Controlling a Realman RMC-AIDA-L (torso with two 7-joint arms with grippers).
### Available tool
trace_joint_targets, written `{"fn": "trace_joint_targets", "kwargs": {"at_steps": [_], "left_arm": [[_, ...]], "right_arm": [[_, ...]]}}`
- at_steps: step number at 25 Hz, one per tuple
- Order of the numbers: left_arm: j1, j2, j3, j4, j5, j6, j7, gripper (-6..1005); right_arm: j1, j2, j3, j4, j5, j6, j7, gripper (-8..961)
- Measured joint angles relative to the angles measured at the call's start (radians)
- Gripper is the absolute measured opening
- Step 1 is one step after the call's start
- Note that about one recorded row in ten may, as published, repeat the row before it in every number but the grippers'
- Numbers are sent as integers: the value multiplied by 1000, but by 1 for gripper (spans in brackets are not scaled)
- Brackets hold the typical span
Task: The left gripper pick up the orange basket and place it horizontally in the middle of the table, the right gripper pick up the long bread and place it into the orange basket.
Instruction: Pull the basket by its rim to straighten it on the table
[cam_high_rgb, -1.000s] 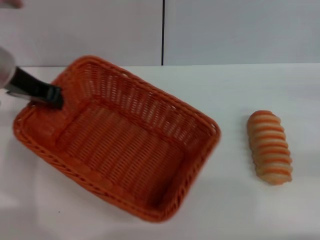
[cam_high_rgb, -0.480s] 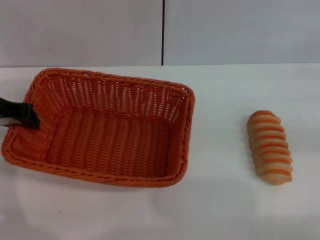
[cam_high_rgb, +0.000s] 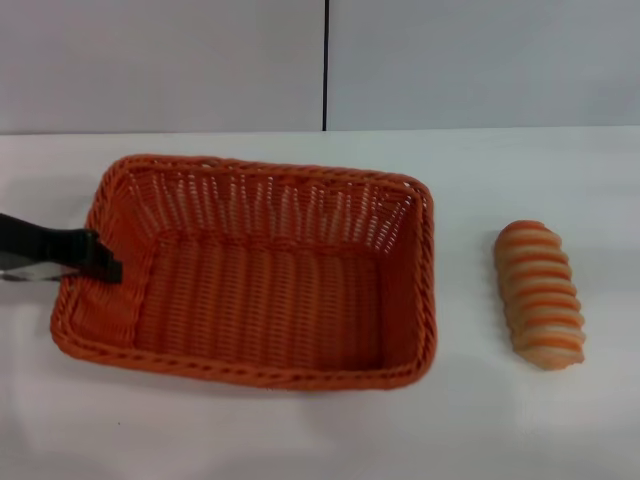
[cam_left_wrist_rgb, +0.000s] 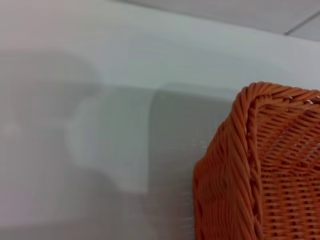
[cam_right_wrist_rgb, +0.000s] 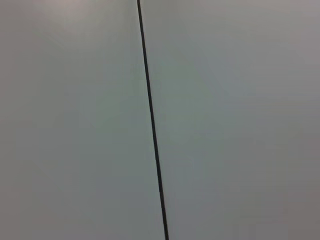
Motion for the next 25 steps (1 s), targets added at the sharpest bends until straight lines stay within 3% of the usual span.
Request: {"fn": "trace_joint_targets", "kwargs": {"at_steps": [13,20,25], "left_arm": [[55,7,47,-1,-80,-2,8,142],[72,16,29,0,-127,5,13,242],[77,19,-11,5,-148,7,54,314]], "right_arm": [[-5,36,0,-14,0,-7,-1,651],[-20,61,-26,-55,2,-13,2,650],[-45,93,-33,-118,1,-19,38,650]]}}
